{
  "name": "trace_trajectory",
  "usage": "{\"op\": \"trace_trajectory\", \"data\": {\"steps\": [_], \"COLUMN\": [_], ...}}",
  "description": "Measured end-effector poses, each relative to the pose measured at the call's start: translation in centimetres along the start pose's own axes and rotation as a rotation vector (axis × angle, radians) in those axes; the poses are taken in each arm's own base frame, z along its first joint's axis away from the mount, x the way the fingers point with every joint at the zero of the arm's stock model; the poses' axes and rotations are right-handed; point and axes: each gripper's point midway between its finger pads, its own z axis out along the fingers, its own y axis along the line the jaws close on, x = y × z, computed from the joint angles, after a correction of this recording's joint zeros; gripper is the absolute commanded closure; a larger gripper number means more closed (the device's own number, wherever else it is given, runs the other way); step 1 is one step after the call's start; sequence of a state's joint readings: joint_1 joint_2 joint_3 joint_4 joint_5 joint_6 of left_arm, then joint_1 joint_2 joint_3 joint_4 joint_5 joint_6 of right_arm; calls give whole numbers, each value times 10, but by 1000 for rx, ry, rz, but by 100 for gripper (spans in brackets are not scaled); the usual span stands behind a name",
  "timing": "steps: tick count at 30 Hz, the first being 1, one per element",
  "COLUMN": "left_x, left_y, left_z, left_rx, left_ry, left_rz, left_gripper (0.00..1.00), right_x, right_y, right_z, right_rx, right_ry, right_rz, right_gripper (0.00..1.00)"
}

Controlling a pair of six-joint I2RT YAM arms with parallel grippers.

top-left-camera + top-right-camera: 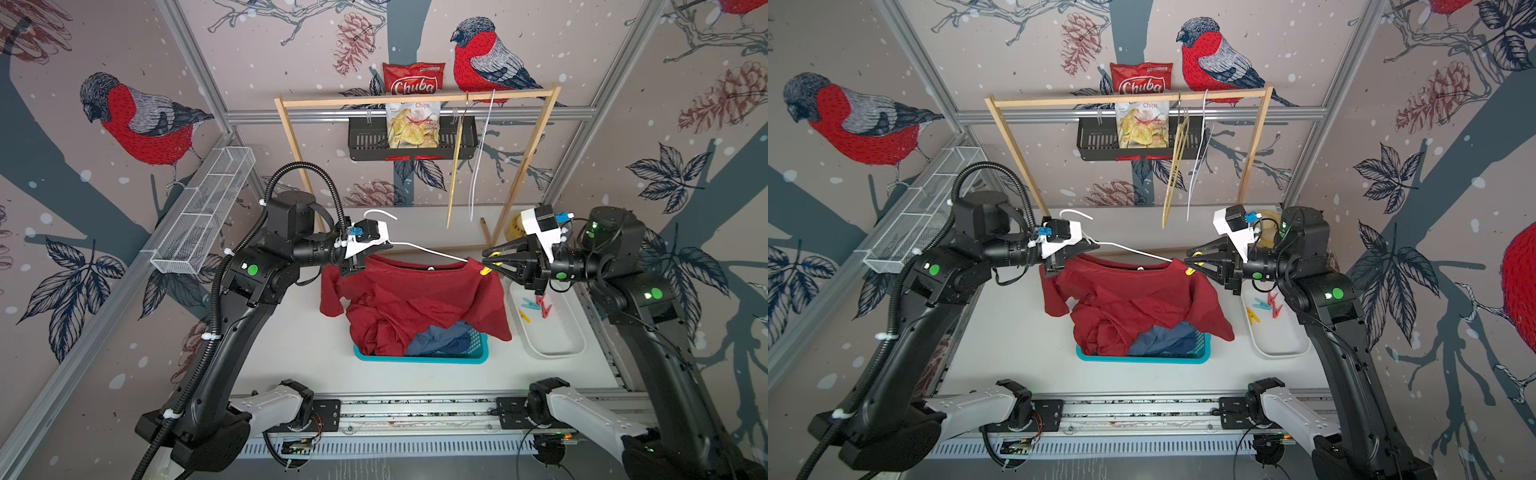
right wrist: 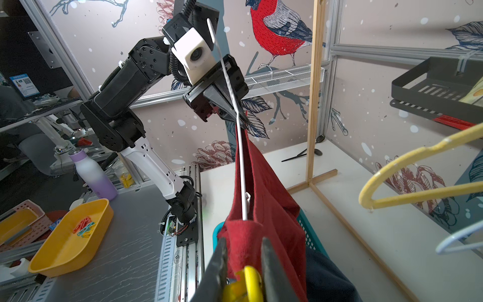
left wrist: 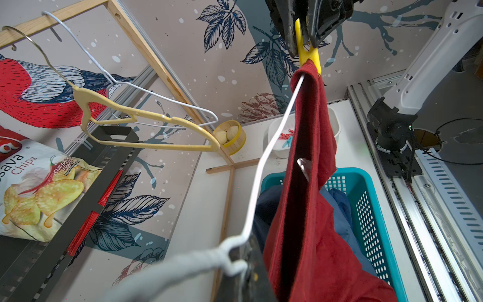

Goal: Remove the clothespins securing t-shirts to the hanger
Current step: Remove the clothespin from the hanger, then place the clothespin in the storage box.

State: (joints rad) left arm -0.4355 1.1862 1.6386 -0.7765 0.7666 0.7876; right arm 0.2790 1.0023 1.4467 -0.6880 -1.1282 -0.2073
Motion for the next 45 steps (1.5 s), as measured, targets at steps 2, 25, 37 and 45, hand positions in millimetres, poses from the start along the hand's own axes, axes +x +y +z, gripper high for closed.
{"op": "trace_trajectory", "data": {"steps": [2,25,37,45], "left_x": [0,36,25,28], "left_y": [0,16,22,16], "left_z": [0,5,5,5], "left_rx": [0,-124,-189,-190], "left_ry": [0,129,102,99], "left_rz": [-3,-23,30,35], "left_gripper": [100,100,100,100], "right_x": [0,9,269,261], "right_y": [0,-136,-208,-228], "right_z": [0,-65,-215,-210], "right_rx": [1,861,1574,1524], "right_ry": [-1,14,330,300], "right_rz": [-3,121,819,837], "right_gripper": [100,100,89,50]}}
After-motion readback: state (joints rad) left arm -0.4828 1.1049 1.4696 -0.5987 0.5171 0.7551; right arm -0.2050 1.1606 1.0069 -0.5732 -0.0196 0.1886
